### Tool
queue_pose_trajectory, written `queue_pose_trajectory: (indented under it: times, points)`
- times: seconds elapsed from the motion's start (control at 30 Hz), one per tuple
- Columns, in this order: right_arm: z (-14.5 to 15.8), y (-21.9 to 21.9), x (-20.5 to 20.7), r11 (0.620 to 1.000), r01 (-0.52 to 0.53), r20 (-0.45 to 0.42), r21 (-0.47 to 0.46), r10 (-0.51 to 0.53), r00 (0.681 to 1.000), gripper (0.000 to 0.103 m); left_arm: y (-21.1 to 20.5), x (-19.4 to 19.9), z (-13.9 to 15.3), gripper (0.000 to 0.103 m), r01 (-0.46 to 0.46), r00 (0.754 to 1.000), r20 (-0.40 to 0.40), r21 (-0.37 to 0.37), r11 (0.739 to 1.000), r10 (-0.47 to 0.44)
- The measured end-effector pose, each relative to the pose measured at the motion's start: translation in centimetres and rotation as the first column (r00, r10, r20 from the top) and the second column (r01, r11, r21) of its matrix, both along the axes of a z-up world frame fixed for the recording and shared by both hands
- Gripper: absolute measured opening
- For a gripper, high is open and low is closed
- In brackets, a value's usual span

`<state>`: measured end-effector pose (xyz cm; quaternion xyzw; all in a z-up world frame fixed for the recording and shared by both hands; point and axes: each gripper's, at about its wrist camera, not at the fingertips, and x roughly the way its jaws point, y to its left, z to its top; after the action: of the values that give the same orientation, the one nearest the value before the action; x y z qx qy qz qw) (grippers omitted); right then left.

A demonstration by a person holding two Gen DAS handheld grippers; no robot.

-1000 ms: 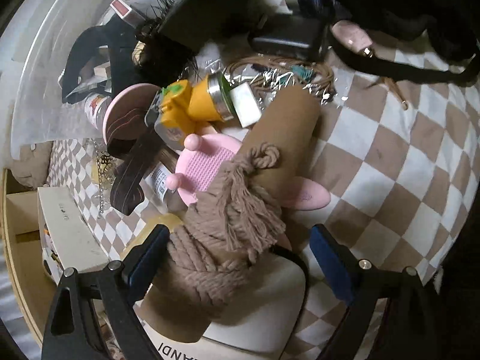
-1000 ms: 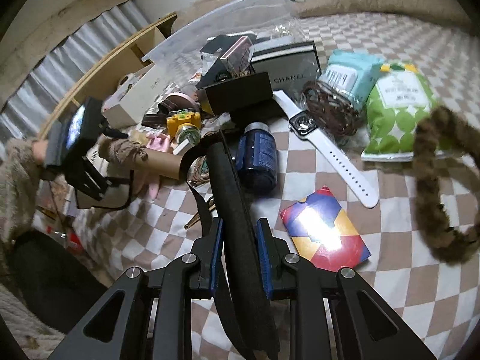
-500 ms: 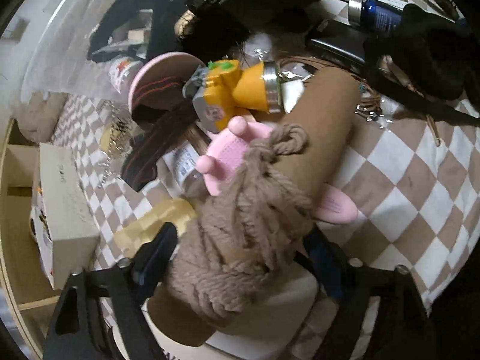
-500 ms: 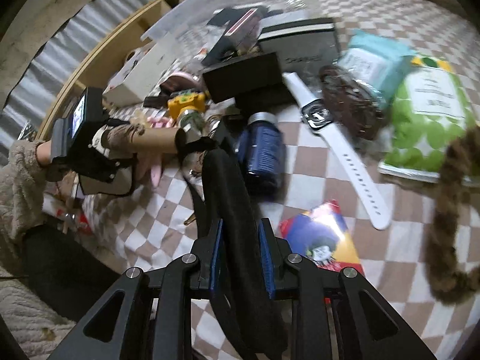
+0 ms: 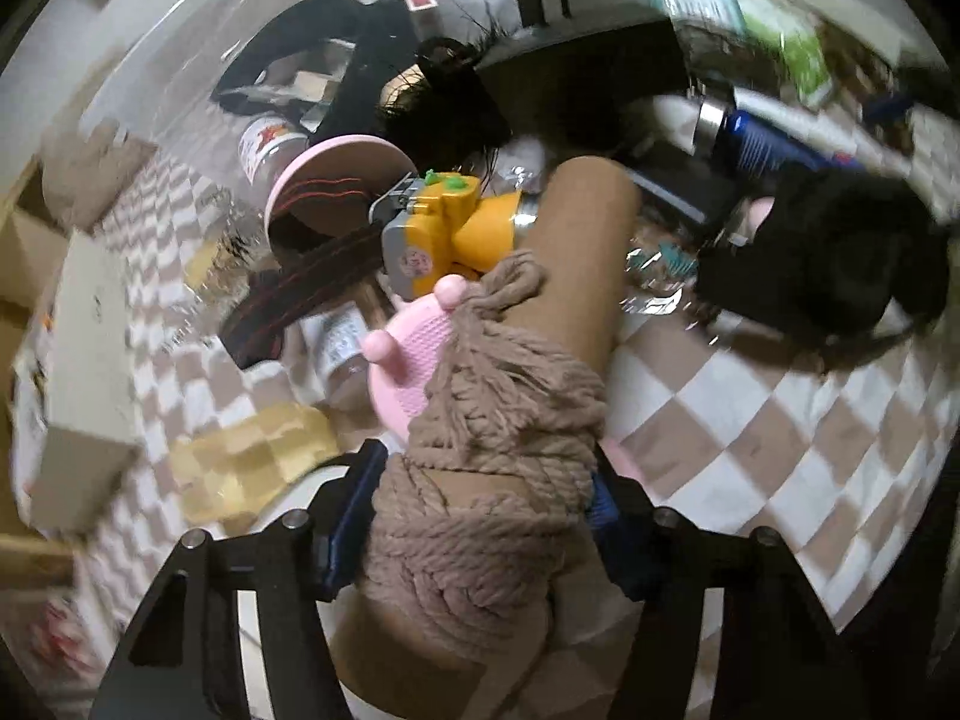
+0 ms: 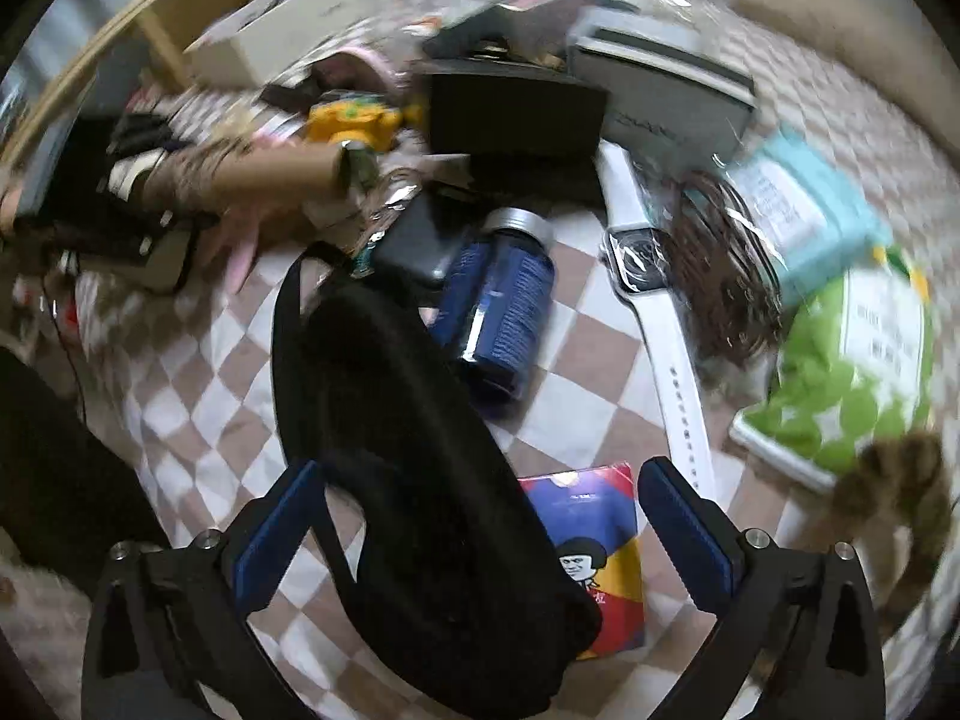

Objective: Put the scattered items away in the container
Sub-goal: 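Lift the rope-wrapped tube with the left tool while the right tool holds the mask, then carry the mask over the clear container and open the right tool while the left carries the tube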

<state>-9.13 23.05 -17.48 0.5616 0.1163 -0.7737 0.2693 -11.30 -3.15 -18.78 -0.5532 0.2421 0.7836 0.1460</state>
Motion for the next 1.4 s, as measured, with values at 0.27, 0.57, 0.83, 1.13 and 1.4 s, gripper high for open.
queue_pose_trajectory:
  times: [0.27,0.57,0.83,1.13,1.4]
  points:
    - [-2.6,-5.6,3.0,0.93,-0.215,-0.059,0.3,0.243,0.968,0.103,-0.9,0.2,0.0,0.059,-0.072,0.997,0.048,0.19,0.979,0.064]
    - [-4.5,-6.2,2.9,0.907,-0.151,-0.109,0.394,0.209,0.972,0.068,-1.6,1.3,0.4,0.057,-0.076,0.997,0.03,0.247,0.966,0.071]
    - [-1.3,-3.9,3.4,0.968,-0.021,-0.166,0.249,0.063,0.984,0.067,-1.8,2.1,2.3,0.056,-0.089,0.995,-0.006,0.312,0.946,0.096]
    - [1.9,-3.5,5.1,0.989,0.138,-0.179,0.05,-0.127,0.976,0.067,-1.4,3.5,7.6,0.056,-0.053,0.988,-0.117,0.35,0.935,0.099]
    - [5.2,-2.2,5.5,0.974,0.219,-0.217,-0.06,-0.227,0.95,0.067,-0.9,3.9,12.2,0.056,-0.037,0.973,-0.196,0.378,0.925,0.119]
